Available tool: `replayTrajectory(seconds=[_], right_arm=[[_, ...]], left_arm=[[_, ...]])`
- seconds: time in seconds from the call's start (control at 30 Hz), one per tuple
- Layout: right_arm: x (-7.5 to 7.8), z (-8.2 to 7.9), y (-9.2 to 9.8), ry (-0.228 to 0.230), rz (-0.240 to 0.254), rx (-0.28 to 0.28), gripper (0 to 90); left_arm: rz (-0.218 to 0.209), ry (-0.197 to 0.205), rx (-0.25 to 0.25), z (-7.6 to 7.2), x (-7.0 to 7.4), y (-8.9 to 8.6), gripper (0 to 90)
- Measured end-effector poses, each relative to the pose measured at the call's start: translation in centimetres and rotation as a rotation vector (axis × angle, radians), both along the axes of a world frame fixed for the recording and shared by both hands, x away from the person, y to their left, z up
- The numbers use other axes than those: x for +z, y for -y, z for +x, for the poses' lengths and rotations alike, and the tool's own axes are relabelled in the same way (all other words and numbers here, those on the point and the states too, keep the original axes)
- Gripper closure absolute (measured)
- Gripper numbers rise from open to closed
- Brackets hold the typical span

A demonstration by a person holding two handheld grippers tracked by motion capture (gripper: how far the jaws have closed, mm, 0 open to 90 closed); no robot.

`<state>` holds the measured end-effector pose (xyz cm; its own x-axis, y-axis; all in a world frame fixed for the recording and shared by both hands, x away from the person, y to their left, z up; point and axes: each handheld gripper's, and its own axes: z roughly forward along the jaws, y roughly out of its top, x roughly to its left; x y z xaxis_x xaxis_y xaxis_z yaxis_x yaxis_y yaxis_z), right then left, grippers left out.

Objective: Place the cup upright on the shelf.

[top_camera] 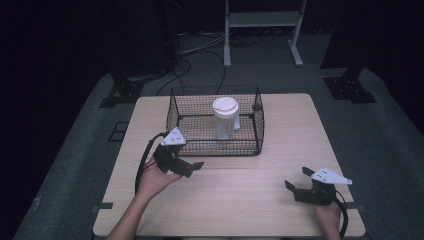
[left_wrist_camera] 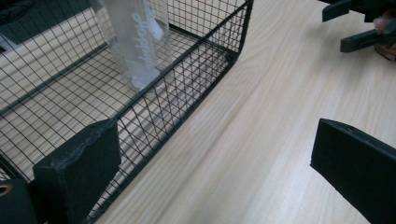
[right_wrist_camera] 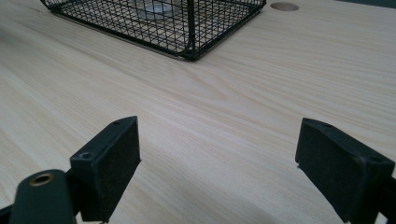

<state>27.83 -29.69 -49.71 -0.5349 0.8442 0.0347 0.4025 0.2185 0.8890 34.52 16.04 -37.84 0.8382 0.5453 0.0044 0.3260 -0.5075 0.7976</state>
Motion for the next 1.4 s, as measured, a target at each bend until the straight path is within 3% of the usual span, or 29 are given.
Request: replayTrajectory(seconds=[0.37,0.67,0.83,1.13,1.27,1.4], right_arm=[[0.0,0.0,0.0,0.001,-0.002,-0.002,12.9],[0.0,0.0,0.0,0.000,-0.002,-0.002,12.9],[0.0,0.0,-0.1,-0.001,-0.002,-0.001,12.9],[0.0,0.0,-0.1,0.003,-0.007,0.001,12.9],[0.0,0.0,-0.1,0.003,-0.007,0.001,12.9],[0.0,-0.1,-0.1,0.005,-0.010,0.004,12.9]], left_arm=[[0.007,0.017,0.020,-1.2,-1.2,-0.8,0.8],[-0.041,0.008,0.050,-1.7,-2.3,-2.1,0.8],[-0.025,0.018,0.067,-2.1,-3.1,-2.6,0.8],[-0.076,0.025,0.089,-3.2,-4.8,-3.0,0.8],[-0.066,0.037,0.101,-3.7,-5.6,-3.7,0.8],[-0.109,0.038,0.124,-4.1,-6.6,-4.7,0.8]])
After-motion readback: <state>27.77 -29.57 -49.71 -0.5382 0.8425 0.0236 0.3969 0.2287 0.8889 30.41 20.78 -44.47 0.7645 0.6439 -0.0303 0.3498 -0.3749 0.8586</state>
